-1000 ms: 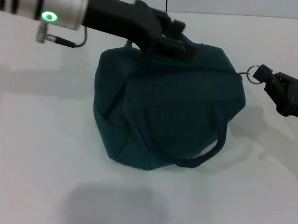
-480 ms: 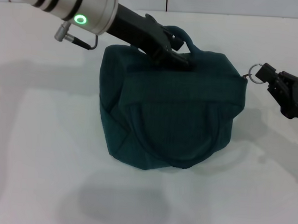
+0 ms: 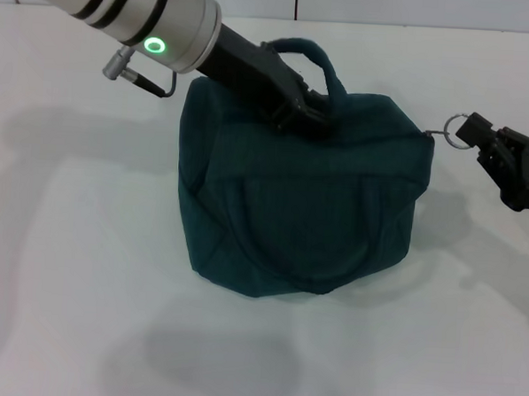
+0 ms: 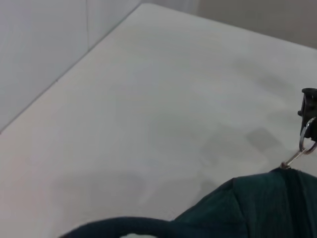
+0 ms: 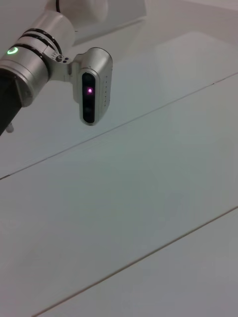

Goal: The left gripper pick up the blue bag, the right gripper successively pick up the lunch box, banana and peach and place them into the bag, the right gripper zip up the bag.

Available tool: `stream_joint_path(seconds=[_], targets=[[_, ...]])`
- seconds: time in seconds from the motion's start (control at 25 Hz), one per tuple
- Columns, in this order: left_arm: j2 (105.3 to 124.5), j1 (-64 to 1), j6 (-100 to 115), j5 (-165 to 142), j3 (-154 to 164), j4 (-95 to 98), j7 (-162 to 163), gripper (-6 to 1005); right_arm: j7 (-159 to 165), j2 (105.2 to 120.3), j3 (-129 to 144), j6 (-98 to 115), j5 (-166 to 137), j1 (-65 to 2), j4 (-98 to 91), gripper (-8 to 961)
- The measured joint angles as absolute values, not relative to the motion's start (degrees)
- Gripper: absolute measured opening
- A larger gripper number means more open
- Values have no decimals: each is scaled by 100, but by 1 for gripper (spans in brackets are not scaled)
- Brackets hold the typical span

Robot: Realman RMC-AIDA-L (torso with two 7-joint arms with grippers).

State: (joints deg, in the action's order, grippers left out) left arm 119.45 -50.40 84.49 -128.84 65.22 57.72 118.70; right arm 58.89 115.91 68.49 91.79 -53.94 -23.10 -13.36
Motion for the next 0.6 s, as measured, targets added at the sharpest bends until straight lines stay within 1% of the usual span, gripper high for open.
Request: stream_joint_path(seconds=[0.16,0.4,0.6], targets=[[11945,-5045,8443,-12866,6529,5793,11880,392,5888,11583,6840,9186,-5354,-2243,-1335,16],[11944,-5037,8450,-12777,6493,5804,11884,252,5887,11573,6837,9192,-5307,-2187,-1336,16],[11918,-5013,8583,-12586,6480,5879,11948,110,5873,11566,6843,8949,-5317,-2165,-1320,16]])
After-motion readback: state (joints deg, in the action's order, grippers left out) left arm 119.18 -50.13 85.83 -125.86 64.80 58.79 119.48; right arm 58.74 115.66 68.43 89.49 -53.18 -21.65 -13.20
